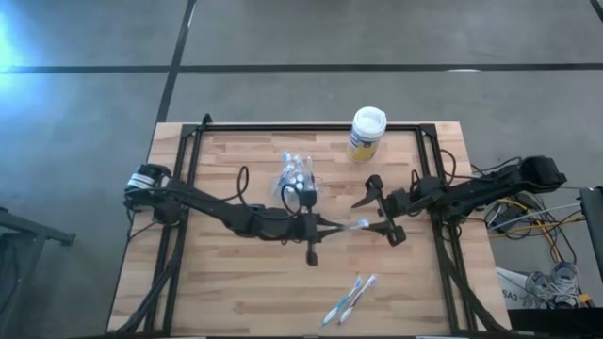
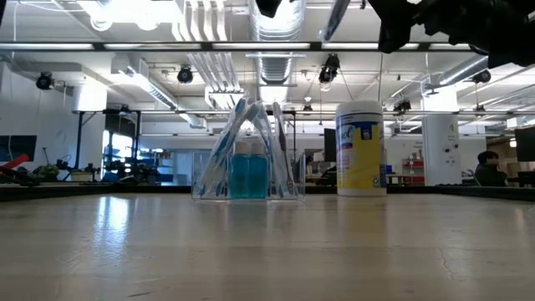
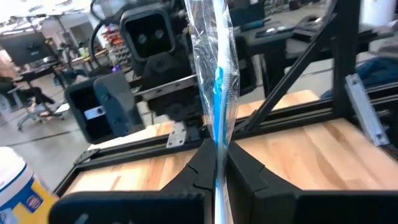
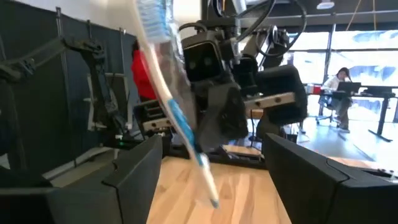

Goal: Pick & Place toothbrushing station
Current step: Put the blue toothbrush into the transparent organizer

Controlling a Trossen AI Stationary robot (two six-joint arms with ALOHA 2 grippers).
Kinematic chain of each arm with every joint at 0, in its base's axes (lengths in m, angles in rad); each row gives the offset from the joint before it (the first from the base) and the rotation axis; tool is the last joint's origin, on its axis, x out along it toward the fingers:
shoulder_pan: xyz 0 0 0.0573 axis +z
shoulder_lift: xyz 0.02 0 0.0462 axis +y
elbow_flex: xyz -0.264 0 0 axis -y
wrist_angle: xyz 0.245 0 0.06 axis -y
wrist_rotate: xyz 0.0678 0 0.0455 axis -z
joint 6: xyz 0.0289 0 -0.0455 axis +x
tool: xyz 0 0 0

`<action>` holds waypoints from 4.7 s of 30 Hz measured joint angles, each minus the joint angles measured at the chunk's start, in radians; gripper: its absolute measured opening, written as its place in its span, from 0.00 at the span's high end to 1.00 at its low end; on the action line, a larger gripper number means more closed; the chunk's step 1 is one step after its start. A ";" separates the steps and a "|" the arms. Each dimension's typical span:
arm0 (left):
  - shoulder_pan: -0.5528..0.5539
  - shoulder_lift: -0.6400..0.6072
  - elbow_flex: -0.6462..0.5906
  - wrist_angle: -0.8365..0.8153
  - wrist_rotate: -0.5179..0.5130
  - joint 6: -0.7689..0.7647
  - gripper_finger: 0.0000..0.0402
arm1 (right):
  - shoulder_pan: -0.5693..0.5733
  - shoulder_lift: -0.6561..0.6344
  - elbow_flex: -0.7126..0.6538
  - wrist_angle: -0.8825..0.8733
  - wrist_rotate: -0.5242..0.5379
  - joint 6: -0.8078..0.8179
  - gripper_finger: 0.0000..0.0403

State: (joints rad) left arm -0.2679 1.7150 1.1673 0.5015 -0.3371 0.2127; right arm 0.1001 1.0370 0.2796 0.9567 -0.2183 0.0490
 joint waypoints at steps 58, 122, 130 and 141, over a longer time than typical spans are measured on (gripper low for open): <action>0.012 -0.123 0.022 -0.450 0.066 -0.128 0.55 | 0.022 0.023 0.051 -0.186 -0.030 -0.022 0.96; -0.048 -1.336 -1.005 -0.165 -0.081 -0.317 0.98 | -0.105 -1.035 -0.204 -0.943 0.174 0.134 0.96; -0.048 -1.336 -1.005 -0.171 -0.080 -0.284 0.97 | -0.105 -1.036 -0.265 -0.874 0.196 0.162 0.96; -0.048 -1.336 -1.009 -0.244 -0.080 -0.270 0.97 | -0.106 -1.034 -0.271 -0.906 0.196 0.199 0.96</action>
State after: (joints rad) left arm -0.3157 0.3790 0.1581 0.2572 -0.4171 -0.0570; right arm -0.0055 0.0030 0.0090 0.0507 -0.0223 0.2476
